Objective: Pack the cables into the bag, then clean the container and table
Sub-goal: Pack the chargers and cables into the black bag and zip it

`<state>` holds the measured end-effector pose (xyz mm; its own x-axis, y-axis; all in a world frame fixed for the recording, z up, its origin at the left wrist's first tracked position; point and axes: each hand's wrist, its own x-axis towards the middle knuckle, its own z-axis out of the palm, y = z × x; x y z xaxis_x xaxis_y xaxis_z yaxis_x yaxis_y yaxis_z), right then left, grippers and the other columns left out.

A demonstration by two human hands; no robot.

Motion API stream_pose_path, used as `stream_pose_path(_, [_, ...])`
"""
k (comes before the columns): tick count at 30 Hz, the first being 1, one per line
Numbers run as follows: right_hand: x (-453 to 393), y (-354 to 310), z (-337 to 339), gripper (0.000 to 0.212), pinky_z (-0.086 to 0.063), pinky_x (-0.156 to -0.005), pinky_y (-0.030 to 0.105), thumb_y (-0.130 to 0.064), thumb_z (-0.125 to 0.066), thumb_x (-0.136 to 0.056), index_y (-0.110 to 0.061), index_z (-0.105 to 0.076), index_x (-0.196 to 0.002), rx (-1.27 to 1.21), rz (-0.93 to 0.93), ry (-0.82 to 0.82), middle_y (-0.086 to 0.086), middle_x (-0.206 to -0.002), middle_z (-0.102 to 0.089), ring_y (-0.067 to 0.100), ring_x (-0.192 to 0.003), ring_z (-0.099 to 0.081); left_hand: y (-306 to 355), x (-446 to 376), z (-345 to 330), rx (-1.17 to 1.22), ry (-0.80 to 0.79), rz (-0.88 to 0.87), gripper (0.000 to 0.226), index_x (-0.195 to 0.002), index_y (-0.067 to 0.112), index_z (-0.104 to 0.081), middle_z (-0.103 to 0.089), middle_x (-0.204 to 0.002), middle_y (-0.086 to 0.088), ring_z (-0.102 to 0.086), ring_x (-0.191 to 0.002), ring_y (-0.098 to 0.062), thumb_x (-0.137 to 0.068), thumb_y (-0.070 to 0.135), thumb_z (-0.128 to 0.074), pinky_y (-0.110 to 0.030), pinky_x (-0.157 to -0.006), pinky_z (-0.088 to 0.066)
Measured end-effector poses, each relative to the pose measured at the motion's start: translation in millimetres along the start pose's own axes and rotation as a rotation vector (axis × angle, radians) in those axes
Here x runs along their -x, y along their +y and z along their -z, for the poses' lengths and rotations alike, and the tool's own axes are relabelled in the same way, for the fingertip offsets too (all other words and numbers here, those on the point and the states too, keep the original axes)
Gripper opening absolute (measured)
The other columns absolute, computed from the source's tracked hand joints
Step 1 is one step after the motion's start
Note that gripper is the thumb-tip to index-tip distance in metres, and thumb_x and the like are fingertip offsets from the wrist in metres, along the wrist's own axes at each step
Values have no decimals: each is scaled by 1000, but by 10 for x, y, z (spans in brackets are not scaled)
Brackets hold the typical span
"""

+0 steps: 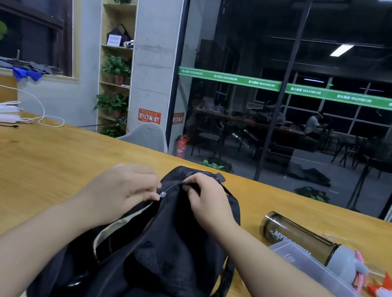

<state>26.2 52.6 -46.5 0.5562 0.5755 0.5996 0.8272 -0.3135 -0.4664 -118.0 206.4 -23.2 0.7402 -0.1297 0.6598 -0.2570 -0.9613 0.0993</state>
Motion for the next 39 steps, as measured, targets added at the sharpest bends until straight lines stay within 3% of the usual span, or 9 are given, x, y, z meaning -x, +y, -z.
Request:
stream_pose_path(3, [15,-13,-21,13,-47,-87,30,-22,-52,-94,-22,-63,-101,-40,-122,-1,-10,-102,-66,11,-99,-58,55,126,38,203,-11,142,22,-68,20,-59,-64,-98,27,-55,-88,12,-88,29,-56,-4,-74,-37])
stream_pose_path(6, [37,17,-45,15,-46,-84,30,-27,-51,-95,-22,-62,-103,-26,-249,20,-8,-104,-67,14,-100,-59,98,234,68,382,-23,230,39,-72,42,-62,-69,-93,22,-62,-92,1,-90,8,-57,-9,-78,-42])
stream_pose_path(14, [59,-28,14,20,-37,-75,26,-29,-47,-97,-17,-58,-109,-24,-462,22,-2,-105,-63,18,-96,-55,331,330,307,527,65,211,16,-76,42,-65,-70,-85,9,-56,-71,-1,-86,39,-54,-11,-69,-41])
stream_pose_path(17, [67,-55,31,19,-40,-77,27,-28,-47,-97,-16,-58,-106,-32,-481,24,0,-104,-63,17,-89,-52,354,351,404,520,105,184,25,-78,34,-65,-68,-82,3,-54,-68,-6,-80,51,-47,-14,-67,-42])
stream_pose_path(21, [79,-119,90,19,-39,-75,27,-27,-47,-97,-17,-58,-108,-17,-491,17,0,-101,-62,17,-86,-51,361,424,446,484,120,174,44,-78,31,-62,-59,-70,-17,-46,-58,-29,-81,70,-40,-35,-57,-37])
stream_pose_path(25, [124,-170,141,18,-36,-72,26,-25,-46,-98,-15,-58,-107,3,-490,4,1,-99,-60,19,-85,-50,424,485,458,479,168,139,50,-74,27,-58,-58,-73,-1,-50,-66,-7,-83,70,-35,-15,-64,-37])
stream_pose_path(30, [227,-162,126,19,-35,-72,26,-24,-44,-98,-16,-58,-108,23,-503,14,2,-105,-62,19,-86,-50,515,563,441,493,148,125,54,-71,23,-54,-54,-69,-6,-46,-63,-14,-83,72,-32,-18,-62,-36])
stream_pose_path(34, [281,-133,122,18,-36,-72,27,-23,-44,-98,-16,-57,-109,18,-527,19,5,-108,-63,20,-88,-50,583,613,462,538,84,133,46,-64,21,-49,-54,-60,8,-45,-57,-2,-85,60,-37,-12,-59,-36])
stream_pose_path(39, [396,-156,86,20,-38,-68,24,-23,-44,-99,-16,-57,-112,-38,-516,46,2,-108,-62,18,-92,-53,580,622,417,422,-5,233,43,-66,18,-45,-51,-57,10,-46,-54,-5,-82,57,-37,-25,-54,-38])
